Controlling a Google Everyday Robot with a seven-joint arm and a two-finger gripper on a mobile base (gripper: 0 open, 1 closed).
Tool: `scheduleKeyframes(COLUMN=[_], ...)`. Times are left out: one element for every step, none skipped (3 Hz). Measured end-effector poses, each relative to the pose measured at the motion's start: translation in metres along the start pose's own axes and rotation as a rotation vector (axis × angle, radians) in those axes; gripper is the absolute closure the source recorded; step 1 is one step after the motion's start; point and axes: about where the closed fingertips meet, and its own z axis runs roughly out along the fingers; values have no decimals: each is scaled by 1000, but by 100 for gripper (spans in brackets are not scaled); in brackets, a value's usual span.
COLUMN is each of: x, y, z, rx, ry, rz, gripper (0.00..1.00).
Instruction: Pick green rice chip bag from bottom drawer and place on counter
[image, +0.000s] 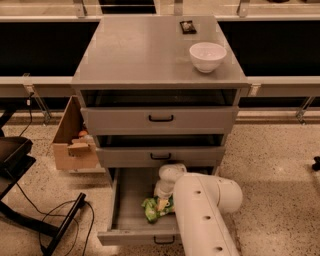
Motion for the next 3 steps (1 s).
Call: scheduleKeyframes(x=[-6,-11,-39], y=[7,-1,8], z=[-20,-91,-198], rx=[0,77,165], ry=[10,28,1], rz=[3,68,180], gripper=[100,100,100])
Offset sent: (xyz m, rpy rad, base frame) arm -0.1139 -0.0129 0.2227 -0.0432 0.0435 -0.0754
